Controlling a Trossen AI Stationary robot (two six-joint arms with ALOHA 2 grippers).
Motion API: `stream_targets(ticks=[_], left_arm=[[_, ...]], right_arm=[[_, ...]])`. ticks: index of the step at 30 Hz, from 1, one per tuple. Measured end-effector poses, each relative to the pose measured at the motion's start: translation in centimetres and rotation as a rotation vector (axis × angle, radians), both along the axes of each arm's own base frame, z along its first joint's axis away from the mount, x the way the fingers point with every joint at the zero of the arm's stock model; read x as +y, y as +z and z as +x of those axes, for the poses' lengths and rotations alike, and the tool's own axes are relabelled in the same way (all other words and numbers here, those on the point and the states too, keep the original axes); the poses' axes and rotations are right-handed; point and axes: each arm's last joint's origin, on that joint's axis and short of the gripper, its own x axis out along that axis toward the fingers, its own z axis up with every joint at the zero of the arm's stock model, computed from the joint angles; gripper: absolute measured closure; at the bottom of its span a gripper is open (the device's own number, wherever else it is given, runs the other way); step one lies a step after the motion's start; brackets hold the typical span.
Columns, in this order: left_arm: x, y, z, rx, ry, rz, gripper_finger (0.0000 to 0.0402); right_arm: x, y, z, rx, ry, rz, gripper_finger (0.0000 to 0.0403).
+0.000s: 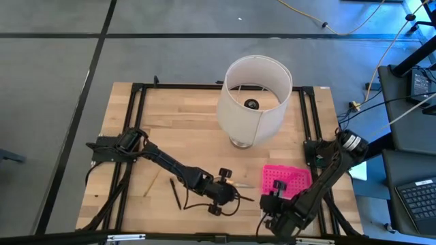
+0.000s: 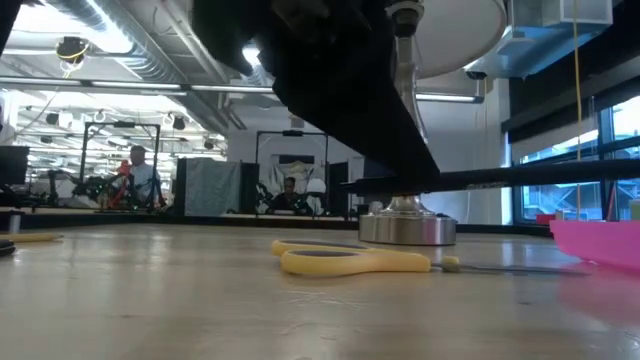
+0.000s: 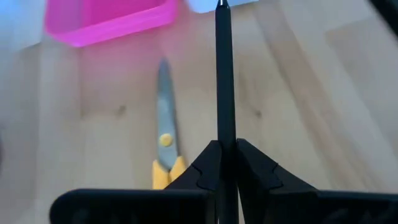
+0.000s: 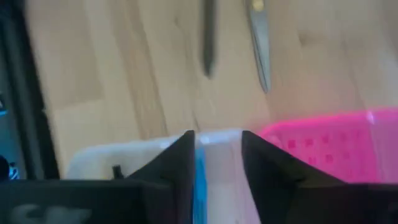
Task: Pick & place school supplies into a supply box
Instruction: Put the black pen into the supply box
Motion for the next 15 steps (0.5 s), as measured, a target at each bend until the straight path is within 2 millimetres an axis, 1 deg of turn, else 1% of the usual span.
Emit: stream_targets(ticks=[3, 6, 9, 15], left_arm=[[0.2, 0.0, 0.0, -0.007, 0.04, 0.015, 0.038], [0.2, 0.1, 0.1, -0.024, 0.052, 0.023, 0.038], [0.2, 0.1, 0.1, -0.025, 0.065, 0.021, 0.038], [0.1, 0.1, 0.1, -0.029, 0.101, -0.015, 0.038]], right_arm=[[0.4, 0.3, 0.5, -0.063, 0.08, -0.006, 0.0231], [0.9, 0.5, 1.2, -0.137, 0.167, -0.03, 0.0208], [0.8, 0.6, 1.8, -0.158, 0.216, -0.055, 0.0199], [-0.4, 0.6, 3.2, -0.159, 0.213, -0.084, 0.0197]])
